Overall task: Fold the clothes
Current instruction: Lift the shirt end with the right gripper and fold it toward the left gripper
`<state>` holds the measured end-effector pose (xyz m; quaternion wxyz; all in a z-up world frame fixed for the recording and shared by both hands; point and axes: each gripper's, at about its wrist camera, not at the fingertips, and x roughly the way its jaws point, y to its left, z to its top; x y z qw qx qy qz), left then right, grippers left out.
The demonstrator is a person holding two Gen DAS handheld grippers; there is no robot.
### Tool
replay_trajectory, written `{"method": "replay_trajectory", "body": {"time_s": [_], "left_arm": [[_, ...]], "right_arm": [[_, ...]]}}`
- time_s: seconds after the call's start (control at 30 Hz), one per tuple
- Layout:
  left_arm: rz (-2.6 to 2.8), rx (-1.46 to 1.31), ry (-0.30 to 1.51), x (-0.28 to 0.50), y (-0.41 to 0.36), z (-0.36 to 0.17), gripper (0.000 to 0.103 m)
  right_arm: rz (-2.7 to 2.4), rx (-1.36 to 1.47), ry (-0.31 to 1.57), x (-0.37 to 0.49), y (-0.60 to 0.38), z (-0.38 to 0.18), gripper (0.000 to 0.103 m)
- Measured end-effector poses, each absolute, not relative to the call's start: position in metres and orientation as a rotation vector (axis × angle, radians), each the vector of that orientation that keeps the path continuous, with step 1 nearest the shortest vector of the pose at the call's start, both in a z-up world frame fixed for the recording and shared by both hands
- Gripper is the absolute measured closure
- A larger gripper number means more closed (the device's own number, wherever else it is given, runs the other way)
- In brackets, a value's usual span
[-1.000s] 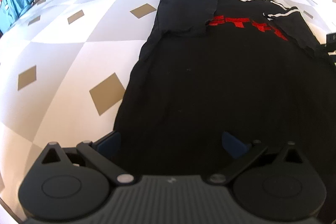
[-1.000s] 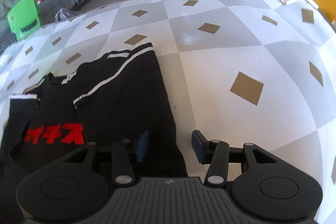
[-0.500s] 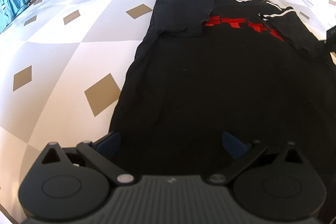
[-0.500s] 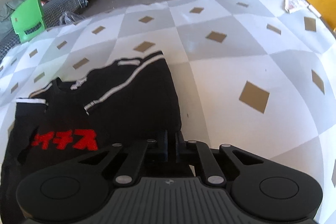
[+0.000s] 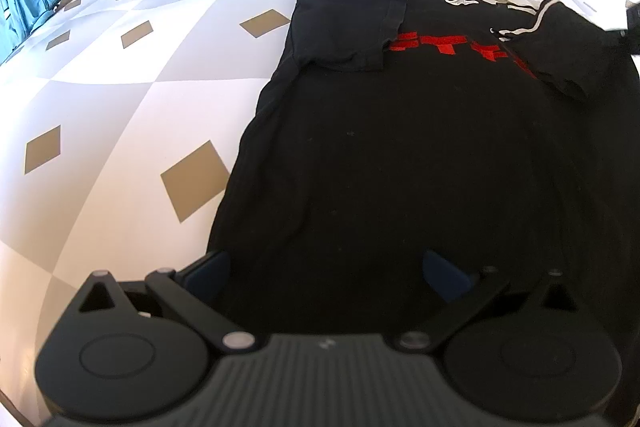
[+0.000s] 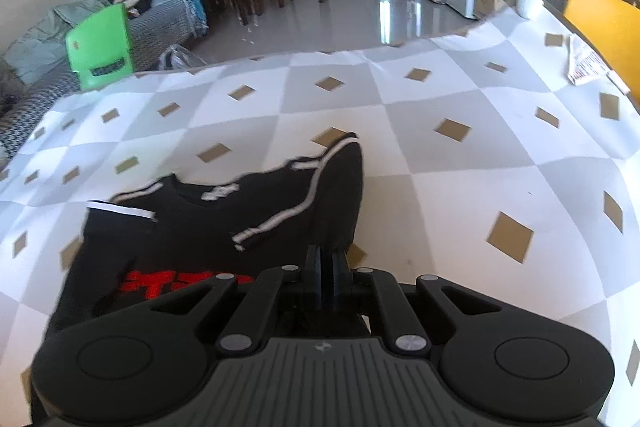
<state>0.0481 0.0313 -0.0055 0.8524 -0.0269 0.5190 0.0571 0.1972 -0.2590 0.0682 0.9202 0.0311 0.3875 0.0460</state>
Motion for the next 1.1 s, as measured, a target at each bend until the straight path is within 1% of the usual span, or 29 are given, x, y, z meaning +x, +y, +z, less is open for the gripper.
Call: {"method": "replay_trajectory", "body": {"time_s": [0.27,0.5,0.63,0.77,1.0,1.1], "left_arm": [[0.116,-0.056,1.088,0.048,0.031,-0.006,0.000],[0.105,-0.052,1.076,0.045,0.030,-0.006,0.000],[0.096,-0.049,1.071,0.043,0.031,-0.006,0.000],[0.087,-0.044,1.067,0.042,0.031,-0.007,0.000],[0.073,-0.037,1.062,0.040,0.030,-0.007,0.000],[0.075,-0.039,1.064,0.040,0.030,-0.007,0.000]], "right_arm": [[0.210,0.068,0.757,0.193,-0.217,0.085,0.096],[0.383,0.047,0.710,0.190,-0.157,0.096,0.097],[0.533,-0.005,0.687,0.187,-0.115,0.091,0.097],[0.644,-0.058,0.724,0.187,-0.079,0.068,0.095],[0.633,-0.043,0.766,0.191,-0.071,0.053,0.078],[0.611,-0.018,0.782,0.196,-0.075,0.050,0.076]]}}
